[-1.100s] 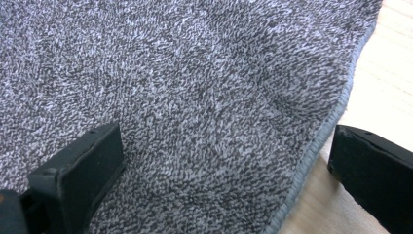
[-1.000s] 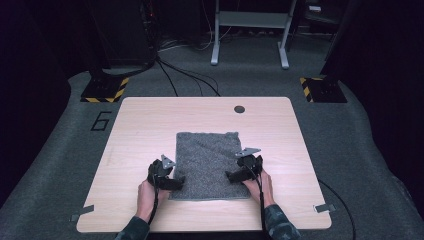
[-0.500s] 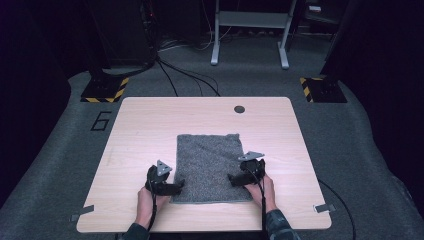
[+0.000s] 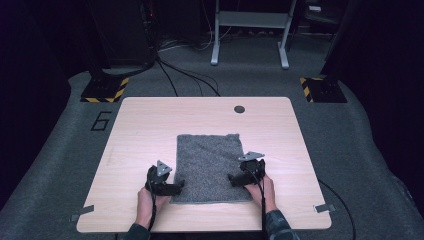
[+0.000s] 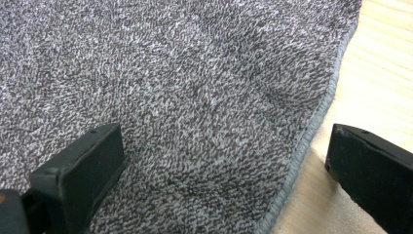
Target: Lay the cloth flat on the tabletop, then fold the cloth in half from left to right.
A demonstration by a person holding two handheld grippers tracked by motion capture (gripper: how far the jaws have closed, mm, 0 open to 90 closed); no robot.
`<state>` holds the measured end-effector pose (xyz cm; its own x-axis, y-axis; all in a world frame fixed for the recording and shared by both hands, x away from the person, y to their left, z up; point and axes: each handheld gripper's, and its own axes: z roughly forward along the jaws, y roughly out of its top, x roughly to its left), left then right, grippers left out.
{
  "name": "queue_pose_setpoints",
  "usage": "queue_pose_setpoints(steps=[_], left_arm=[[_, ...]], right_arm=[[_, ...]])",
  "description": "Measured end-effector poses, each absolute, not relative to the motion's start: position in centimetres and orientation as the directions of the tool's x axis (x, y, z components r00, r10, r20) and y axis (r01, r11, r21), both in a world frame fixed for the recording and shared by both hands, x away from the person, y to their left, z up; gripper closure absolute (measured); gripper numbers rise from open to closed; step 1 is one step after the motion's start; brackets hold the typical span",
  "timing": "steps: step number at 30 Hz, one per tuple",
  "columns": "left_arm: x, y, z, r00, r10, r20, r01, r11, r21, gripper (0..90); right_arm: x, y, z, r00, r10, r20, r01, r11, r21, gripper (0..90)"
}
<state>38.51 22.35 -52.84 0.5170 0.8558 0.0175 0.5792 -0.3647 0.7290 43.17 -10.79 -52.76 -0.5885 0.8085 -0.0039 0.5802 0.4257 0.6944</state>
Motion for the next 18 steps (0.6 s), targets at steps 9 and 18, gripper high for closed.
queue_pose_setpoints(steps=[9,18], left_arm=[[39.5,23.0,-51.2,0.516,0.856,-0.026,0.584,-0.329,0.742,9.3],[42.6,24.3,-49.4,0.524,0.852,-0.025,0.591,-0.342,0.73,9.6]], right_arm=[[43.1,-11.7,-51.8,-0.603,0.796,0.055,0.589,0.398,0.704,1.1],[41.0,-9.3,-49.3,-0.639,0.767,0.066,0.555,0.399,0.73,1.7]])
